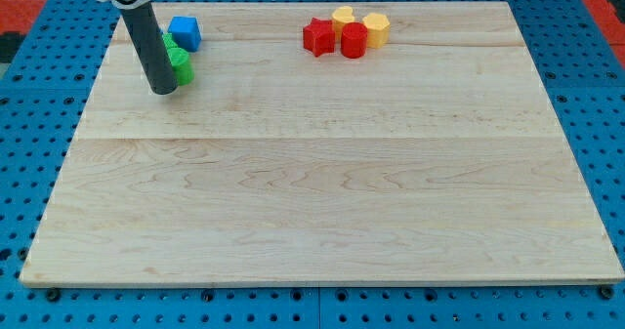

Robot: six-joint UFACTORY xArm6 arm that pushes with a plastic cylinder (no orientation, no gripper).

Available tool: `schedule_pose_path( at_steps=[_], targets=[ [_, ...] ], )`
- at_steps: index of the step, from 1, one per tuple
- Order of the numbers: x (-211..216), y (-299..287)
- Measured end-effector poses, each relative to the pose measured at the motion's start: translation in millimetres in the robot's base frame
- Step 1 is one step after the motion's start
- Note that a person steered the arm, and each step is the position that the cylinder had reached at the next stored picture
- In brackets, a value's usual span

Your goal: Slide the blue cube down a bit

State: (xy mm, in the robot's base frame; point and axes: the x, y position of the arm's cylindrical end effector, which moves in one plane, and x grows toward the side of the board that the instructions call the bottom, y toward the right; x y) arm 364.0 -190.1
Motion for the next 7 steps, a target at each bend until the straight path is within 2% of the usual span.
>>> schedule_pose_path(
  at_steps=[2, 3, 4, 5, 6, 7],
  targets=[
    [0.1, -11.3],
    [0.2, 22.5],
    [-3.9, 96.7],
    [-89.0, 146.2],
    [-168.8, 138.0],
    [-171.1, 131.8]
  ],
)
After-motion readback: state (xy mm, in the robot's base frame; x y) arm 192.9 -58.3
